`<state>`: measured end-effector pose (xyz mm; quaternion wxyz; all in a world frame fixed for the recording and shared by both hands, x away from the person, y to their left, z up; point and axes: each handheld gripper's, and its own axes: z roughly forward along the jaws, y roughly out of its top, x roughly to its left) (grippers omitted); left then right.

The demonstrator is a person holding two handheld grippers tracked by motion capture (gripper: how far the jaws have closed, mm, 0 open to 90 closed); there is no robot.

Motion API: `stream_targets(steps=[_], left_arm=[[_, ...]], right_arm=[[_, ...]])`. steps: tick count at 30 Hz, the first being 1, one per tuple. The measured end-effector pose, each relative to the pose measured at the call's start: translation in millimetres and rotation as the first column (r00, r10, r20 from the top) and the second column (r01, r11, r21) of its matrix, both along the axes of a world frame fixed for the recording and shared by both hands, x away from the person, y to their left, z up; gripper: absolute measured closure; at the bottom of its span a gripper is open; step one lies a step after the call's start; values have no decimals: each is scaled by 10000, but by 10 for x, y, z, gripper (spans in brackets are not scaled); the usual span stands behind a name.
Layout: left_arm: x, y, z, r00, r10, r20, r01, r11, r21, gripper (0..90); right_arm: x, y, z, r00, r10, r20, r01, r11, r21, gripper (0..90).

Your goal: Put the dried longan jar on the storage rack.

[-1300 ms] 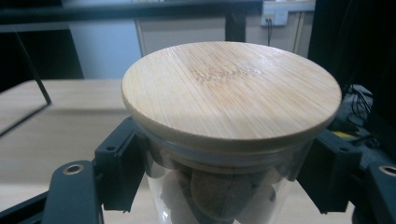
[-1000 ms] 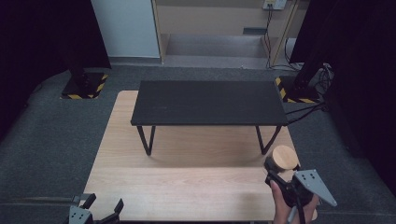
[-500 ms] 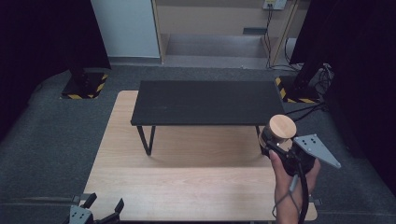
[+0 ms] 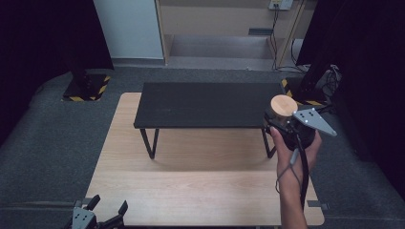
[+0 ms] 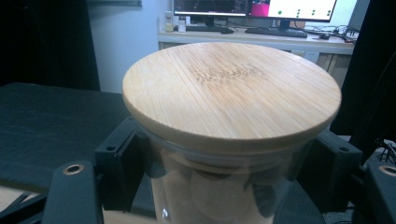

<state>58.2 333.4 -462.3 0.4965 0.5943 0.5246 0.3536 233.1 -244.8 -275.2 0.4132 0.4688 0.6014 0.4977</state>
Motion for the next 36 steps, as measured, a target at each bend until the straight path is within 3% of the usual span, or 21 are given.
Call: stream_targets(steps=[8, 14, 27, 36], left_arm=[[-14, 10, 4, 9999, 100, -25, -100, 9999, 16, 13], [-36, 39, 6, 9997, 253, 15, -253, 9997, 5, 14], [-42, 43, 31, 9995, 300, 57, -300, 9995, -40, 14], [-44, 34, 28, 9995, 316, 47, -316, 9995, -54, 14]], right_arm=[[330, 23, 17, 9999, 67, -92, -66, 10000, 63, 258], [507, 76, 1, 9998, 2, -212, -7, 9997, -239, 258], [676, 60, -57, 9987, -263, -426, 254, 9995, -213, 258], [771, 0, -76, 9961, -318, -825, 306, 9994, -156, 258]])
